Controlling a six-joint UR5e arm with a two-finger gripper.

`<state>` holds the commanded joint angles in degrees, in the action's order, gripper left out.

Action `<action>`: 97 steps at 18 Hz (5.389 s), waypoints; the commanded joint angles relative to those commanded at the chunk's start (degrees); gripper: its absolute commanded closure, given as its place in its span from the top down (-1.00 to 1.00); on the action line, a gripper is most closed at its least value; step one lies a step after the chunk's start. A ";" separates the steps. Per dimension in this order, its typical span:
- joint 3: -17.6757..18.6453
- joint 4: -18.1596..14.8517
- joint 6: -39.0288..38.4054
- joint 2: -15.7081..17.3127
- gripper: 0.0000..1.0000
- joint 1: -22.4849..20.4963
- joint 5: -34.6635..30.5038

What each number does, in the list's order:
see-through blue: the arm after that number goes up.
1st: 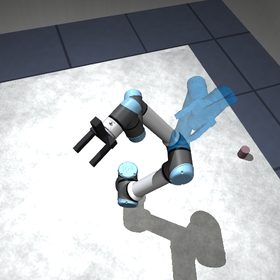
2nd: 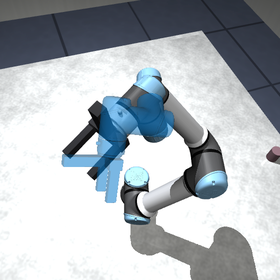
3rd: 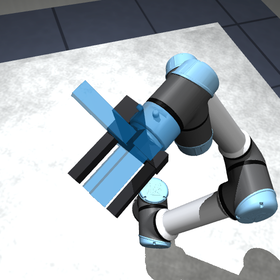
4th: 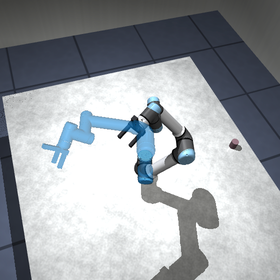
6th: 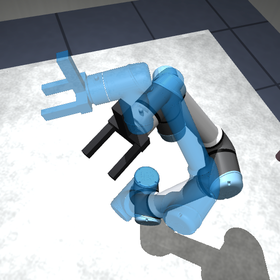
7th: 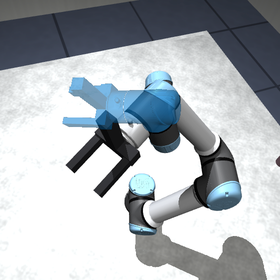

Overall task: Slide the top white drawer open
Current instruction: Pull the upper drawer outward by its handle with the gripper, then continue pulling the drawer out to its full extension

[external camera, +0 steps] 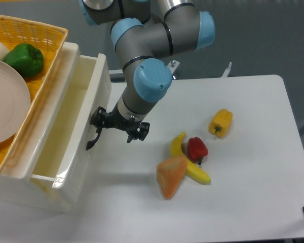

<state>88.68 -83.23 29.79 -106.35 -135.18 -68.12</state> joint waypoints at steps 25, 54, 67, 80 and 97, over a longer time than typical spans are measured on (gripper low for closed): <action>-1.67 -0.09 0.09 -1.14 1.00 -1.84 -3.52; -4.83 -0.26 2.11 -2.90 1.00 -5.36 -3.52; -5.89 -0.26 2.20 -3.08 1.00 -6.59 -3.34; -6.86 -0.09 2.29 -4.48 1.00 -7.29 -3.52; -6.77 -0.18 2.20 -4.66 1.00 -8.26 -1.94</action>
<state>81.91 -83.41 31.99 -111.00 -143.44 -70.05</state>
